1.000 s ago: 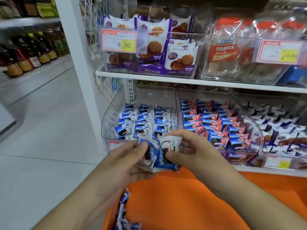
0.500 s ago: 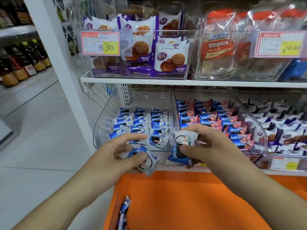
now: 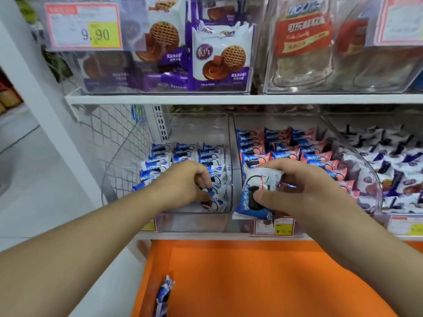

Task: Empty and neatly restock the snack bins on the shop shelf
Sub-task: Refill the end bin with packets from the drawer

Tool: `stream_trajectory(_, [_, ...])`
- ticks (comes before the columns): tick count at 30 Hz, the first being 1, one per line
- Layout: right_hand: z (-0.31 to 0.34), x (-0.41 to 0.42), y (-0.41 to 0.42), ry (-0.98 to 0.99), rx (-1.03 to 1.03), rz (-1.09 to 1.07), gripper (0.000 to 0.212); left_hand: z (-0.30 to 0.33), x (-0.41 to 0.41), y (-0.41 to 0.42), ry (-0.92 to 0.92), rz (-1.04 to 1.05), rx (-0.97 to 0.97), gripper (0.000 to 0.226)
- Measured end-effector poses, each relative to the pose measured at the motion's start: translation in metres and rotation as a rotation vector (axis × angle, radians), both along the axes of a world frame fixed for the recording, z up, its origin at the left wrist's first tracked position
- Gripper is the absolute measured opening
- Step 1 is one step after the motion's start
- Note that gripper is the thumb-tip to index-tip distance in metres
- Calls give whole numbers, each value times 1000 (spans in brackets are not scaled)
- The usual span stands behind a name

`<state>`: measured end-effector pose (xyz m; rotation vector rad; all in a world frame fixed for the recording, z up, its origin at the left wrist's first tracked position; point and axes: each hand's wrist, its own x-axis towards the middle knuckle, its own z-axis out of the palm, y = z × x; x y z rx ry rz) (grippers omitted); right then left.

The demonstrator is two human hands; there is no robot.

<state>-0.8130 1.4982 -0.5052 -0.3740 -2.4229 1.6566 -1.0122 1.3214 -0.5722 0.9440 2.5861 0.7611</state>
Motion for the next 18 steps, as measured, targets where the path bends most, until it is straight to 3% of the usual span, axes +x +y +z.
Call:
stream_trajectory(5, [-5, -3, 1, -13, 27, 4, 27, -3, -1, -2, 174, -71, -108, 15])
stream_trajectory(7, [-7, -3, -1, -14, 52, 10, 37, -5, -1, -2, 158, -63, -103, 13])
stream_trajectory(12, [-10, -3, -3, -8, 15, 1, 27, -7, 3, -1, 158, 10, -53, 15])
stream_trajectory(18, [-11, -4, -5, -32, -56, -5, 34, -1, 5, -6, 55, 39, -8, 9])
